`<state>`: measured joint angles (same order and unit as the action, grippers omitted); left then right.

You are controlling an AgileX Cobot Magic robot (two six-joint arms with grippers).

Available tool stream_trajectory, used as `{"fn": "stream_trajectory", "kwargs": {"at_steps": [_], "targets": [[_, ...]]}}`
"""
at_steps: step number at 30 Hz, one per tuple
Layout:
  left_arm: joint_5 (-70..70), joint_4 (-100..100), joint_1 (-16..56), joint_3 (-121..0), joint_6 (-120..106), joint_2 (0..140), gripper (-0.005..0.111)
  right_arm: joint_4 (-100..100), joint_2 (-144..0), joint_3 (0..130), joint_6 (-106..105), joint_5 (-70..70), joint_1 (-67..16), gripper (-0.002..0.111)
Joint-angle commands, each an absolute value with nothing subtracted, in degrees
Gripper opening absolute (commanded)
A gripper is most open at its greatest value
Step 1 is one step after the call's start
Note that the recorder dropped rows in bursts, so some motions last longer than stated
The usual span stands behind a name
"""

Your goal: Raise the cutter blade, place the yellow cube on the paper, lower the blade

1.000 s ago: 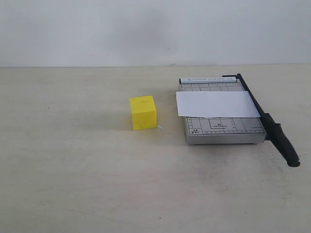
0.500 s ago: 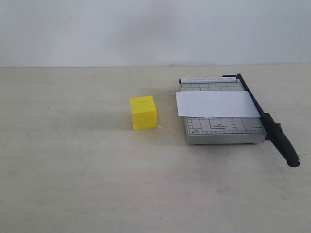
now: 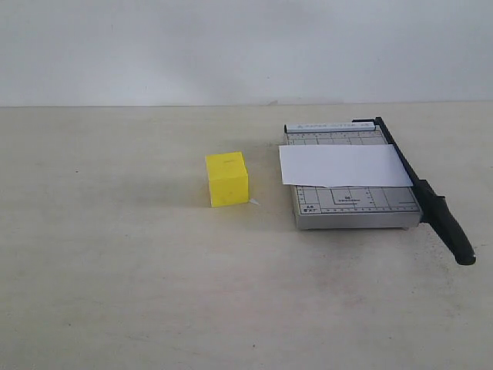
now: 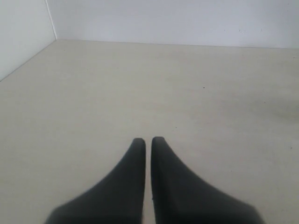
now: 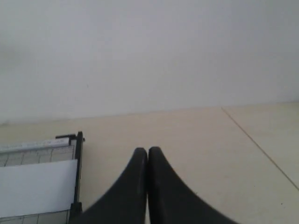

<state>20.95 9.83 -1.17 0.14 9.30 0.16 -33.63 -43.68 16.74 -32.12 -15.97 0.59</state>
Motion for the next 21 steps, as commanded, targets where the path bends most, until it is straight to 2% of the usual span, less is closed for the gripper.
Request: {"fn": "stream_trajectory", "kwargs": {"at_steps": [1, 3, 6, 8, 13, 14, 15, 18, 21], "targets": [[20.7, 9.89, -0.84, 0.0, 9.79, 0.0, 0.004, -34.29, -55.38, 22.82, -28.4, -10.29, 0.47, 0.0], [20.7, 9.89, -0.84, 0.0, 9.79, 0.0, 0.004, -33.62, -60.71, 27.3, -28.76, 3.83, 0.47, 0.0], [20.7, 9.89, -0.84, 0.0, 9.79, 0.0, 0.004, -33.49, -68.09, 33.44, -33.84, 17.03, 0.47, 0.001], [20.7, 9.89, -0.84, 0.0, 9.79, 0.0, 0.004, -33.49, -71.13, 36.77, -35.84, 20.94, 0.47, 0.01], [20.7, 9.89, -0.84, 0.0, 9.79, 0.0, 0.004, -33.49, -74.99, 41.61, -35.73, 23.23, 0.47, 0.048], [20.7, 9.89, -0.84, 0.0, 9.79, 0.0, 0.004, -33.49, -75.31, 41.64, -35.73, 23.11, 0.47, 0.052], [20.7, 9.89, -0.84, 0.0, 9.79, 0.0, 0.004, -33.49, -76.2, 41.64, -35.73, 23.36, 0.47, 0.055], [20.7, 9.89, -0.84, 0.0, 9.79, 0.0, 0.004, -31.96, -79.44, 41.64, -35.73, 23.76, 0.47, 0.055], [20.7, 9.89, -0.84, 0.0, 9.79, 0.0, 0.004, -34.5, -81.08, 38.38, -41.24, 15.23, 0.47, 0.055]]}}
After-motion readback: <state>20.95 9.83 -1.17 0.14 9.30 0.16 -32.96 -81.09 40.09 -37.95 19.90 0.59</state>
